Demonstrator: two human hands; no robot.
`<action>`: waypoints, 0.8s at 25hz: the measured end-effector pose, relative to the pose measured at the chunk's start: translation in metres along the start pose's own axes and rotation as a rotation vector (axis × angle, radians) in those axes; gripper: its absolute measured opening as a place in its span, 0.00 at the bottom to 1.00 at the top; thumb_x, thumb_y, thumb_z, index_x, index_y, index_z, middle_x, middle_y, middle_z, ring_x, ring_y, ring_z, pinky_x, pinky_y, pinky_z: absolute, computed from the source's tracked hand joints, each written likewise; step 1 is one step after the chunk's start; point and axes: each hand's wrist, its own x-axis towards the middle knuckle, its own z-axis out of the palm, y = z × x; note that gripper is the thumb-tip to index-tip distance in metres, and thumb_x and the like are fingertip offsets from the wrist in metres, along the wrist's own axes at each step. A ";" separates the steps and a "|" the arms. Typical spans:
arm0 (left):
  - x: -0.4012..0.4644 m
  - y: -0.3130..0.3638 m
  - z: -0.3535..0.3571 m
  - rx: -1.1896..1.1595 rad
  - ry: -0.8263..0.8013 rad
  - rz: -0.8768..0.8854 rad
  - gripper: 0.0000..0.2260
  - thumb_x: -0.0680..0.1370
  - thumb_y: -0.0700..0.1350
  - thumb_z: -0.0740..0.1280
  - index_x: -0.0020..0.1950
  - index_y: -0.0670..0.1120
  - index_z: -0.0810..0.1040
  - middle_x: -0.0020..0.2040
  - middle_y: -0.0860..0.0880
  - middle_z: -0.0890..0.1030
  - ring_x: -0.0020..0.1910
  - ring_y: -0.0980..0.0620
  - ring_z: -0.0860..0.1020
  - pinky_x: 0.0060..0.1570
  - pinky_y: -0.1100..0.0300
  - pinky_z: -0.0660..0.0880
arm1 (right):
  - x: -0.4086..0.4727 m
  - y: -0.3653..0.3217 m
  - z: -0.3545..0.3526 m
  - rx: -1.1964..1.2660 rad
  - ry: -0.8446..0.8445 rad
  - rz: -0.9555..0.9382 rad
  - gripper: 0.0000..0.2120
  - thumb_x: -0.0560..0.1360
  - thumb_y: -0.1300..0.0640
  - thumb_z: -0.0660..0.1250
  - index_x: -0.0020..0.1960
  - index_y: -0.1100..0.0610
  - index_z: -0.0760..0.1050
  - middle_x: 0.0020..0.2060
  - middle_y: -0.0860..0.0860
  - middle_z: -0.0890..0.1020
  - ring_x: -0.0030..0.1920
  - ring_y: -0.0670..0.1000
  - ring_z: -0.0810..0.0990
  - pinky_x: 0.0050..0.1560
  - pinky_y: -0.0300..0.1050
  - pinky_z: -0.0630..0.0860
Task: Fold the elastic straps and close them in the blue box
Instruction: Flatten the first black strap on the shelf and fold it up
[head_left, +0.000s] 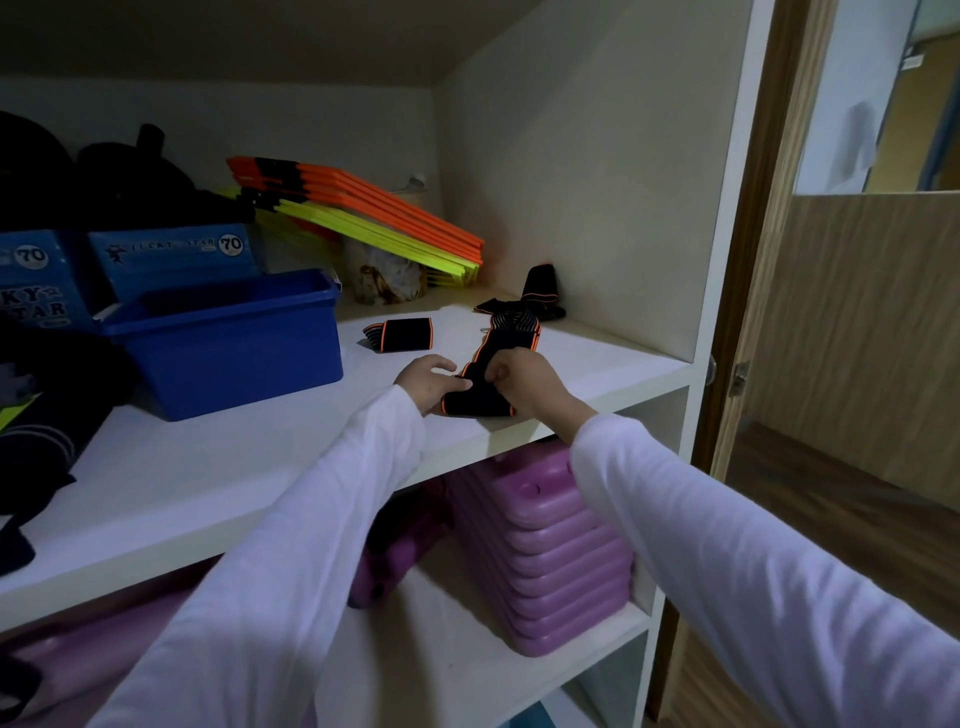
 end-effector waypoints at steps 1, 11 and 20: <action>0.001 -0.002 0.000 0.020 0.016 0.047 0.08 0.73 0.35 0.70 0.49 0.43 0.75 0.45 0.44 0.71 0.51 0.40 0.75 0.44 0.49 0.78 | -0.003 -0.002 0.001 -0.027 0.012 -0.028 0.15 0.74 0.69 0.57 0.55 0.63 0.79 0.56 0.60 0.79 0.56 0.60 0.77 0.51 0.46 0.73; -0.017 -0.005 0.000 0.408 0.007 0.291 0.13 0.78 0.42 0.63 0.61 0.41 0.81 0.60 0.43 0.81 0.59 0.47 0.78 0.56 0.61 0.73 | -0.022 0.007 -0.003 -0.177 -0.099 -0.165 0.25 0.72 0.47 0.69 0.64 0.58 0.73 0.56 0.56 0.76 0.57 0.56 0.76 0.47 0.44 0.68; -0.024 -0.007 -0.012 0.265 -0.095 0.191 0.08 0.68 0.41 0.69 0.47 0.42 0.80 0.44 0.42 0.79 0.46 0.45 0.78 0.57 0.45 0.76 | -0.015 0.020 -0.016 0.149 -0.097 -0.041 0.19 0.74 0.46 0.66 0.59 0.57 0.76 0.45 0.51 0.77 0.46 0.51 0.74 0.42 0.42 0.69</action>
